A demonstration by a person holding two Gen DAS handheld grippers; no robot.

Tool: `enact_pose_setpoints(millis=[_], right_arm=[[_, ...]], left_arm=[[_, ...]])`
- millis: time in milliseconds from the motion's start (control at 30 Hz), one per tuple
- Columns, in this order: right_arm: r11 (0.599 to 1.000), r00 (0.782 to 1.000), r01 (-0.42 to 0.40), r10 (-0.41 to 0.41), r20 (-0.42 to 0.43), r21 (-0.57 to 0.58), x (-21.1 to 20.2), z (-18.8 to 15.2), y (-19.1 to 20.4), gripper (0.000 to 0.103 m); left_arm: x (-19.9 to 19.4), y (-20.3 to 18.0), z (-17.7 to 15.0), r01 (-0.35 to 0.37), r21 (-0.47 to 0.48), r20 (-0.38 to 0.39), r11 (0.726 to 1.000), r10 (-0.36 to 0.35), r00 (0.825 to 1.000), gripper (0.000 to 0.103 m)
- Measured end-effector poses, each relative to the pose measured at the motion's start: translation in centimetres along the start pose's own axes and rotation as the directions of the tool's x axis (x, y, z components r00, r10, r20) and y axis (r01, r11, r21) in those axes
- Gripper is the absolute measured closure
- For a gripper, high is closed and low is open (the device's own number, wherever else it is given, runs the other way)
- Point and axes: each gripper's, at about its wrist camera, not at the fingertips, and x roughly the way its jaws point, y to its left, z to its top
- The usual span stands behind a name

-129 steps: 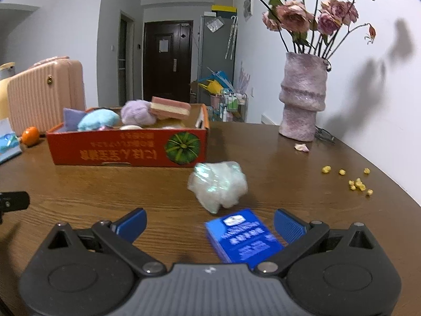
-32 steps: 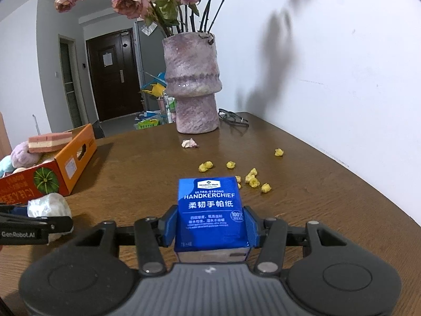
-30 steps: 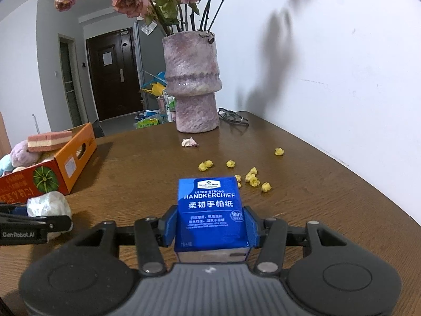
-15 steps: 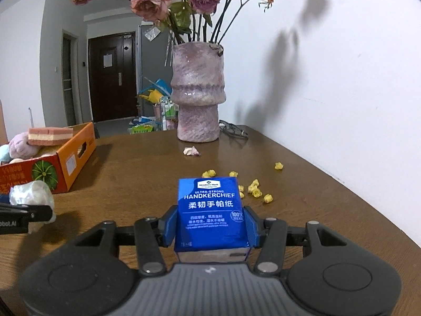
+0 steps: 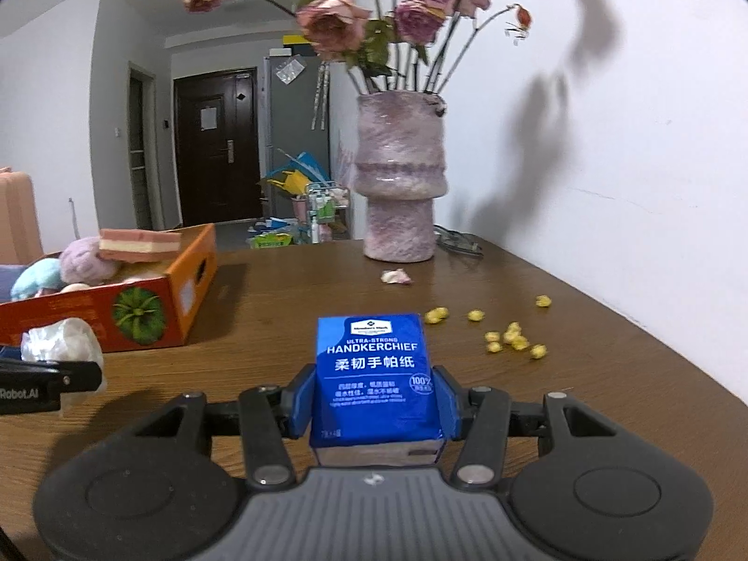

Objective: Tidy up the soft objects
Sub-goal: 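Carry the plastic bag with the left tool while the right tool carries the handkerchief pack over the box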

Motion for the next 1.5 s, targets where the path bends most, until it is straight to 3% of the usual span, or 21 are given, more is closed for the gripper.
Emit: enact_pose_setpoints(millis=[933, 1500], right_arm=[[0.979, 0.979, -0.189, 0.194, 0.056, -0.082, -3.4, -0.8, 14.6, 0.053], [0.968, 0.964, -0.232, 0.242, 0.11, -0.096, -1.7, 0.9, 20.0, 0.053]], left_arm=[[-7.3, 12.2, -2.3, -0.118, -0.157, 0.081, 0.98, 0.132, 0.988, 0.053], [-7.4, 16.5, 0.3, -0.145, -0.244, 0.146, 0.959, 0.184, 0.972, 0.053]])
